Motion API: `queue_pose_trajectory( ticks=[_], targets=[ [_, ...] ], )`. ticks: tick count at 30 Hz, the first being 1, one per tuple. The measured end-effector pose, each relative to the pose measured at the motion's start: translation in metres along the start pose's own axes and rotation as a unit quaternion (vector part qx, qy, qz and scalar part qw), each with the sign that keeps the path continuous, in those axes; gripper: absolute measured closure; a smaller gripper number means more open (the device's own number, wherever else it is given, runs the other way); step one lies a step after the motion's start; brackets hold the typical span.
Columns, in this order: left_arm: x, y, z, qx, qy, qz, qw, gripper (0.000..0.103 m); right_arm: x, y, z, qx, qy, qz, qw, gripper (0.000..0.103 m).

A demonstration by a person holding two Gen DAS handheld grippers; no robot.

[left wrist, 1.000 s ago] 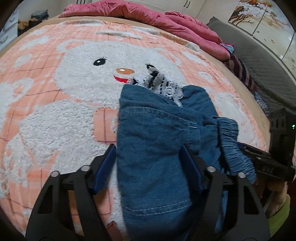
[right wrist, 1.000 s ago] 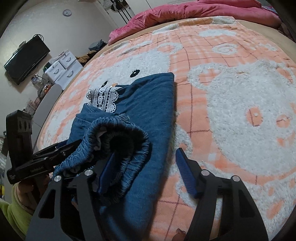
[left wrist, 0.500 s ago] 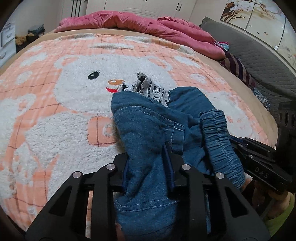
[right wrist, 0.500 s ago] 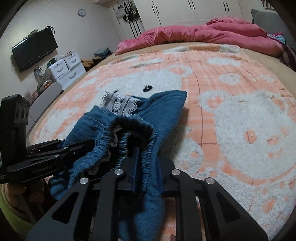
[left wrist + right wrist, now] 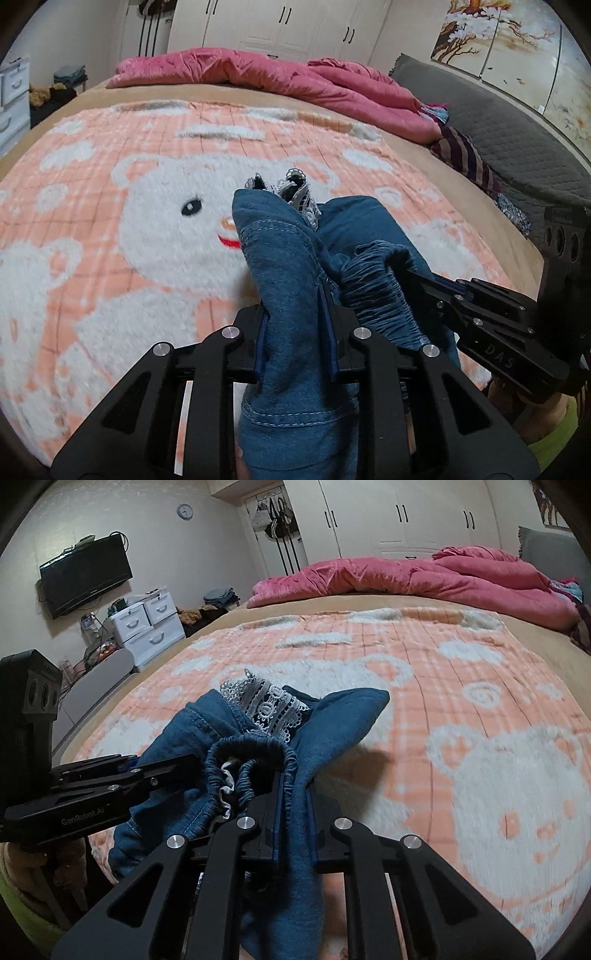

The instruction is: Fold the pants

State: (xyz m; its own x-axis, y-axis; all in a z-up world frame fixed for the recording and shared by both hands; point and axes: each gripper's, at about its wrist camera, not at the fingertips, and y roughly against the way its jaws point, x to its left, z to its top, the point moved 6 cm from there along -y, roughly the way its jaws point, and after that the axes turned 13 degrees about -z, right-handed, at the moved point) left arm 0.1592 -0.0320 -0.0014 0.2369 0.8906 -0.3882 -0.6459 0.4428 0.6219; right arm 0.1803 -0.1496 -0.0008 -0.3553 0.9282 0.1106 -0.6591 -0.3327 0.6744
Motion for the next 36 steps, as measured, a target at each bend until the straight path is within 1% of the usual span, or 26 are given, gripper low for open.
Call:
queue_pose_trajectory(
  ticks=[5,9,13,16,21,25,28,33,34,36],
  targets=[
    [0.017,-0.003,0.022,-0.012,0.002,0.011,0.9999,0.087,0.008,-0.013,0.025,-0.008,0.011,-0.001,1.000,0.093],
    [0.030,-0.009,0.039,-0.018,0.008,0.019,0.9996,0.087,0.011,-0.035,0.046,-0.002,0.013,-0.004,1.000,0.093],
    [0.043,-0.018,0.050,-0.020,0.013,0.026,0.9994,0.087,0.011,-0.052,0.057,0.004,0.013,-0.008,1.000,0.093],
    [0.055,-0.028,0.047,-0.013,0.019,0.033,0.9992,0.087,0.009,-0.068,0.057,0.016,0.010,-0.010,1.000,0.093],
    [0.072,-0.039,0.038,-0.001,0.031,0.043,0.9986,0.087,-0.001,-0.091,0.044,0.043,-0.002,-0.020,0.999,0.093],
    [0.080,-0.042,0.035,-0.001,0.042,0.040,0.9983,0.086,-0.012,-0.100,0.035,0.057,-0.013,-0.022,0.998,0.093],
    [0.083,-0.043,0.032,0.002,0.042,0.044,0.9981,0.083,-0.016,-0.105,0.029,0.067,-0.008,-0.035,0.997,0.091],
    [0.089,-0.044,0.030,0.004,0.045,0.056,0.9974,0.069,-0.022,-0.115,0.021,0.083,-0.007,-0.051,0.995,0.086],
    [0.090,-0.044,0.029,0.004,0.046,0.058,0.9973,0.066,-0.023,-0.116,0.019,0.085,-0.006,-0.057,0.995,0.081],
    [0.093,-0.045,0.027,0.005,0.049,0.060,0.9970,0.063,-0.029,-0.118,0.017,0.089,-0.013,-0.067,0.994,0.073]
  ],
)
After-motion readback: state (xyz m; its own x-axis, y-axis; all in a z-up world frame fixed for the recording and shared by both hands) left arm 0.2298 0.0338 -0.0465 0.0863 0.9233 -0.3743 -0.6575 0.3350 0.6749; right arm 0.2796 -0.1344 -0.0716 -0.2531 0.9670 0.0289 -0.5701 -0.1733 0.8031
